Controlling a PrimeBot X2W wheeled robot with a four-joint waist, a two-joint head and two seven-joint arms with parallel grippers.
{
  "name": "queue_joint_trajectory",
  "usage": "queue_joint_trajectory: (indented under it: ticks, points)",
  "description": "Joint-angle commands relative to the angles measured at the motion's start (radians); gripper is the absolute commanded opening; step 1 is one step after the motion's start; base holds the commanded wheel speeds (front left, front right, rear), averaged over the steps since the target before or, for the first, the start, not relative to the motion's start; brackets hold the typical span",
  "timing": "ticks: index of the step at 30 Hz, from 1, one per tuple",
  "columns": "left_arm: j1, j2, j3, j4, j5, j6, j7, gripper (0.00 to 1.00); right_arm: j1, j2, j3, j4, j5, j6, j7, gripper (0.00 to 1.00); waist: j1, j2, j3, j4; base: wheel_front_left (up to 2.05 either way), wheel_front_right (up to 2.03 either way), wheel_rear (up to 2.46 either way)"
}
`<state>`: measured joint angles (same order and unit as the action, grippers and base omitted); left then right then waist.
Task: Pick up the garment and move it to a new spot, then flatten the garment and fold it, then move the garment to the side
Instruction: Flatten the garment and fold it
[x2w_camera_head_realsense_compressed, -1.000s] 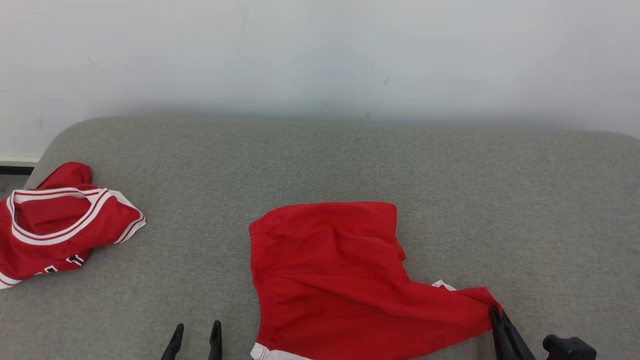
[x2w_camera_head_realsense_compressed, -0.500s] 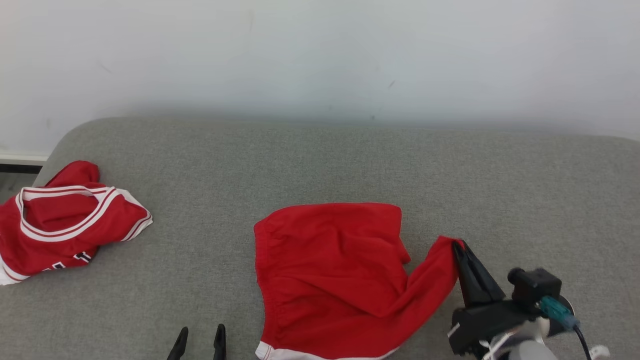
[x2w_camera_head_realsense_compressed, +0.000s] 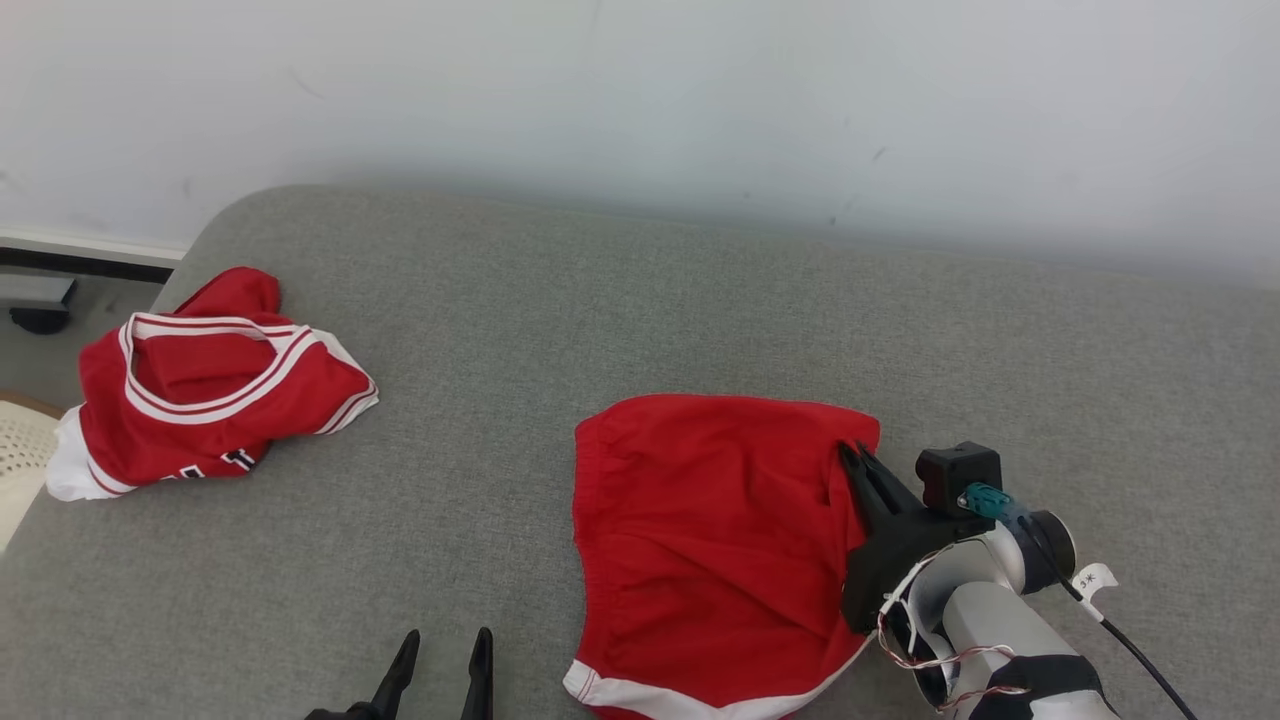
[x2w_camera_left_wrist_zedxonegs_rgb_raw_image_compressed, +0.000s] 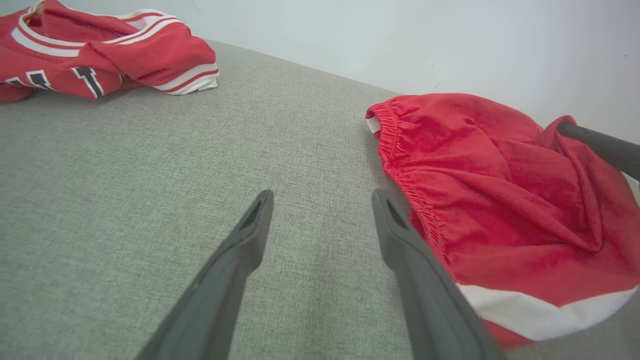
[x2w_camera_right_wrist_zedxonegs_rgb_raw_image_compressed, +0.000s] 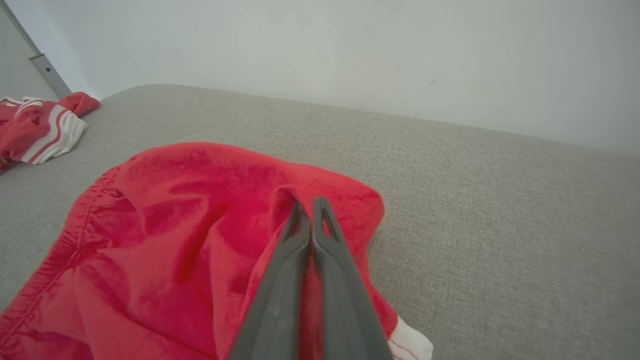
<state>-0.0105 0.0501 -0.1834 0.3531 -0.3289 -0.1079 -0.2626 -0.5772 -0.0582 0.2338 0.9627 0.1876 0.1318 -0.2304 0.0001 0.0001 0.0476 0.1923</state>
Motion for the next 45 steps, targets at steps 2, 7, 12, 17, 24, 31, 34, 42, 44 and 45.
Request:
queue_joint_trajectory:
  ticks: [2, 7, 12, 17, 24, 31, 34, 42, 44, 45]
  points:
    - [-0.007, 0.000, 0.001, 0.003, -0.006, 0.005, -0.002, 1.00, -0.024, 0.005, -0.009, 0.037, 0.031, -0.002, -0.022, 1.00, -0.0001, -0.0001, 0.003, 0.008, 0.00, 0.00, 0.00]
    - [0.010, 0.000, 0.023, -0.005, 0.000, 0.011, -0.002, 1.00, -0.024, 0.008, 0.007, -0.021, 0.121, -0.002, -0.036, 1.00, -0.0001, -0.0001, 0.002, -0.025, 0.00, 0.00, 0.00]
    - [0.018, 0.000, 0.042, -0.010, 0.010, 0.006, -0.002, 1.00, 0.069, -0.031, -0.022, -0.203, 0.141, -0.002, -0.035, 1.00, -0.0001, -0.0001, 0.000, -0.069, 0.00, 0.00, 0.00]
    - [0.015, 0.000, 0.048, -0.015, 0.009, 0.005, -0.002, 1.00, 0.193, -0.070, -0.094, -0.357, 0.117, -0.002, -0.035, 1.00, -0.0001, -0.0001, -0.005, -0.091, 0.00, 0.00, 0.00]
    - [0.026, 0.001, 0.051, -0.023, 0.015, 0.003, -0.002, 1.00, 0.343, -0.062, -0.210, -0.462, 0.085, -0.002, -0.035, 1.00, -0.0001, -0.0001, -0.010, -0.106, 0.00, 0.00, 0.00]
    - [0.039, 0.000, 0.047, -0.025, 0.035, -0.005, -0.002, 1.00, 0.431, -0.027, -0.238, -0.480, 0.048, -0.002, -0.035, 1.00, -0.0001, -0.0001, -0.020, -0.115, 0.00, 0.00, 0.00]
    - [0.052, 0.000, 0.023, -0.021, 0.056, -0.009, -0.002, 1.00, 0.416, -0.022, -0.235, -0.464, 0.041, -0.002, -0.035, 1.00, -0.0001, -0.0001, -0.021, -0.116, 0.00, 0.00, 0.00]
    - [0.031, 0.001, -0.088, 0.011, 0.083, -0.023, -0.002, 1.00, 0.318, -0.021, -0.199, -0.348, 0.017, -0.002, -0.035, 1.00, -0.0001, -0.0001, 0.001, -0.095, 0.00, 0.00, 0.00]
    - [0.022, 0.001, -0.099, 0.022, 0.073, -0.024, -0.002, 1.00, 0.289, -0.020, -0.193, -0.312, 0.019, -0.002, -0.035, 1.00, -0.0001, -0.0001, 0.007, -0.091, 0.00, 0.00, 0.00]
    - [0.019, 0.001, -0.105, 0.027, 0.069, -0.024, -0.002, 1.00, 0.277, -0.019, -0.189, -0.292, 0.017, -0.002, -0.035, 1.00, -0.0001, -0.0001, 0.010, -0.088, 0.00, 0.00, 0.00]
